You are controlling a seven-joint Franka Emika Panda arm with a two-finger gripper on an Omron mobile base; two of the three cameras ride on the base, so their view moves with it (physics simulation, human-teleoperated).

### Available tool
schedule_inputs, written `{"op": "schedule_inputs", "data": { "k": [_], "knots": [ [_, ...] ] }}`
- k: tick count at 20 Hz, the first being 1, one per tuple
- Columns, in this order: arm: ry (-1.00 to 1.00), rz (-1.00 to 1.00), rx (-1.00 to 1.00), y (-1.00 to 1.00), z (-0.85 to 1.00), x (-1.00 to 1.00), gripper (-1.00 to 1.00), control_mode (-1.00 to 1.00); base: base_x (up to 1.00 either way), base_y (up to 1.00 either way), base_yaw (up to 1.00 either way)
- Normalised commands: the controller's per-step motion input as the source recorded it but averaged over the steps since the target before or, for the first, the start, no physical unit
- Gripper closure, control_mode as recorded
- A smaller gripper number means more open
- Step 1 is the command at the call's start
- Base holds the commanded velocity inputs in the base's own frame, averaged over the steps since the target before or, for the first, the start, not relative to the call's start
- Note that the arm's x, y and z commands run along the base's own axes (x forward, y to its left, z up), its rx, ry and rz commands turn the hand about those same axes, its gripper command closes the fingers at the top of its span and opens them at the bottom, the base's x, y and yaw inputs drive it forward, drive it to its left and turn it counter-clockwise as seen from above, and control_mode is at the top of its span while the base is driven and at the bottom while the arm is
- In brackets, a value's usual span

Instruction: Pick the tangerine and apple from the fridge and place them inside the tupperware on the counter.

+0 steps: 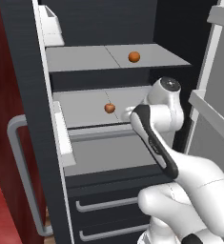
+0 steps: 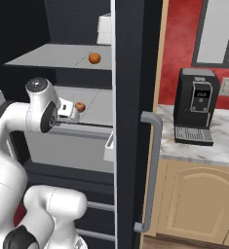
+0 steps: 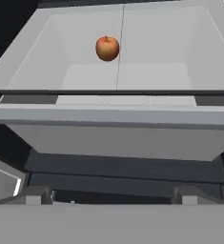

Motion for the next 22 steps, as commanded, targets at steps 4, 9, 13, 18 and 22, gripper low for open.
{"op": "schedule_inputs", "data": {
  "k": [4, 9, 13, 18, 22],
  "knots": [
    [0.00, -0.02, 0.03, 0.22, -0.09, 0.47, -1.00, -1.00, 0.00, 0.00, 0.00],
    [0.00, -0.02, 0.00, 0.14, -0.03, 0.60, -1.00, -1.00, 0.00, 0.00, 0.00],
    [0.00, 0.00, 0.00, 0.04, 0.00, 0.63, -1.00, -1.00, 0.00, 0.00, 0.00],
    [0.00, 0.00, 0.00, 0.06, -0.05, 0.63, -1.00, -1.00, 0.00, 0.00, 0.00],
    [0.00, -0.01, 0.00, 0.13, -0.17, 0.46, -1.00, -1.00, 0.00, 0.00, 0.00]
  ]
}}
